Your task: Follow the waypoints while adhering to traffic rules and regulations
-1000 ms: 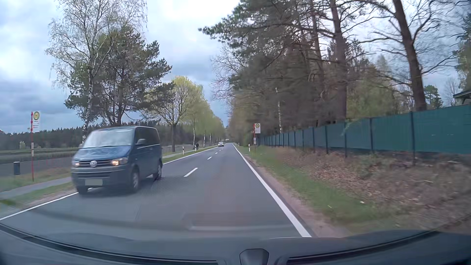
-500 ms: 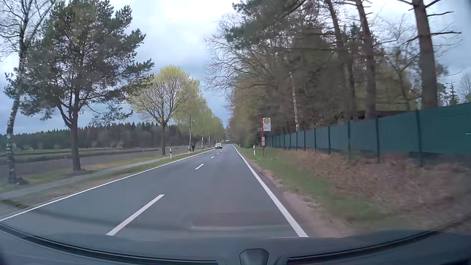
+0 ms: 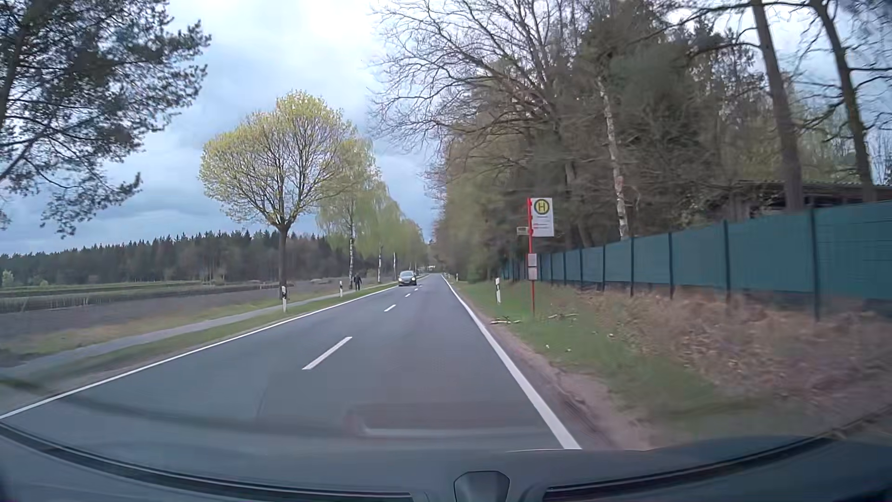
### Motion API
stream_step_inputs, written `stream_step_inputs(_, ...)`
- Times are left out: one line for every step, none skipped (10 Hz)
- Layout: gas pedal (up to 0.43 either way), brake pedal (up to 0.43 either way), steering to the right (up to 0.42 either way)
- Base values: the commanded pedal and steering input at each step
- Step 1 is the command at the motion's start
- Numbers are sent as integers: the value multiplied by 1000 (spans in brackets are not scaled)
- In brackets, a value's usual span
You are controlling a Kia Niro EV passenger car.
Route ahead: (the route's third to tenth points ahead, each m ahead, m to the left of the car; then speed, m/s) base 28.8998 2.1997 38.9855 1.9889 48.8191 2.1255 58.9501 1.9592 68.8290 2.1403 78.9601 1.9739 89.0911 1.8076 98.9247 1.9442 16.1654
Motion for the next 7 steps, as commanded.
stream_step_inputs(79,0,-5)
stream_step_inputs(79,0,-5)
stream_step_inputs(79,0,-5)
stream_step_inputs(79,0,-4)
stream_step_inputs(79,0,-5)
stream_step_inputs(79,0,-4)
stream_step_inputs(79,0,-4)
